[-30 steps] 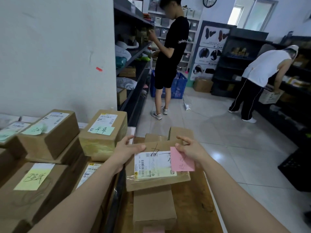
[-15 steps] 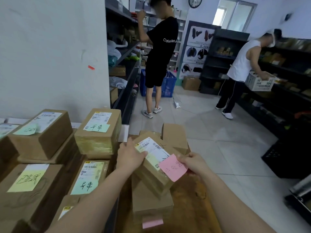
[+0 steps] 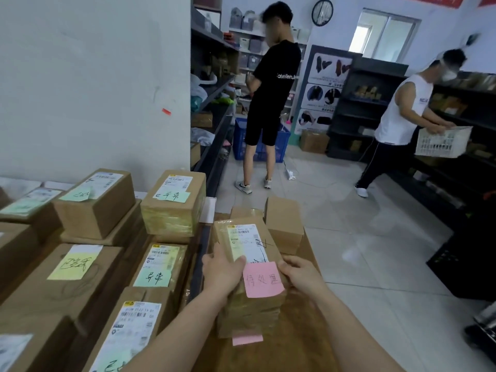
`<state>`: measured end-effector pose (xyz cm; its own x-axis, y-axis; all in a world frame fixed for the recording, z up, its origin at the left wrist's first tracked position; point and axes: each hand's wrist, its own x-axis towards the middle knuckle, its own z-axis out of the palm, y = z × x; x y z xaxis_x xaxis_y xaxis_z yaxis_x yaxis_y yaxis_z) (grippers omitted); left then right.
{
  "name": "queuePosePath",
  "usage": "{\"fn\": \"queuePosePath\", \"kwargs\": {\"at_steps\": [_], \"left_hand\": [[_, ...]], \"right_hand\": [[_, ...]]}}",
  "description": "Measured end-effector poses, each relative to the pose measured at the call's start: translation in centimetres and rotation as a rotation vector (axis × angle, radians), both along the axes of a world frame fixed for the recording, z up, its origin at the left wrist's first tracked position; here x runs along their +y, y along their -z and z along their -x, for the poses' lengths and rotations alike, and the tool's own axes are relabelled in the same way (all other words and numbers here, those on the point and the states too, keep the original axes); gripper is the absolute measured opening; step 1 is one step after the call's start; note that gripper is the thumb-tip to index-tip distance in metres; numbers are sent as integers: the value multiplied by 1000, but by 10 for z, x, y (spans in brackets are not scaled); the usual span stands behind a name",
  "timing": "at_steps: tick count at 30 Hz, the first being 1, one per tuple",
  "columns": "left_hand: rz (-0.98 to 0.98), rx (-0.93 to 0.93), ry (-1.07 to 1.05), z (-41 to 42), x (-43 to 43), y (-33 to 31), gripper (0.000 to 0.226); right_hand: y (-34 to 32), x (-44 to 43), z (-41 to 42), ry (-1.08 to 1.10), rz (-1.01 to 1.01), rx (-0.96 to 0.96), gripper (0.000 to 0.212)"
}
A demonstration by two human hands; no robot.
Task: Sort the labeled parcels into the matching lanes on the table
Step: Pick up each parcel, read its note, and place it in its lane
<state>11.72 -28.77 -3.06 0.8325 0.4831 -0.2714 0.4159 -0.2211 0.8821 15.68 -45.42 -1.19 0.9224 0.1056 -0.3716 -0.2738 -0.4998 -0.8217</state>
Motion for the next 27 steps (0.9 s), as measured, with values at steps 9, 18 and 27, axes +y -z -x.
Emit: {"fn": "queuePosePath", "kwargs": {"at_steps": [9, 18, 27], "left_hand": [[38, -285, -178, 63, -12, -20, 44], [13, -450, -387, 154, 11, -56, 44], [-96, -532, -599, 256, 79, -79, 49]], "right_hand": [[-12, 1, 47, -47, -42, -319, 46], [-48, 40, 119, -204, -272, -493, 40], [-62, 129, 192, -379, -352, -514, 41]]}}
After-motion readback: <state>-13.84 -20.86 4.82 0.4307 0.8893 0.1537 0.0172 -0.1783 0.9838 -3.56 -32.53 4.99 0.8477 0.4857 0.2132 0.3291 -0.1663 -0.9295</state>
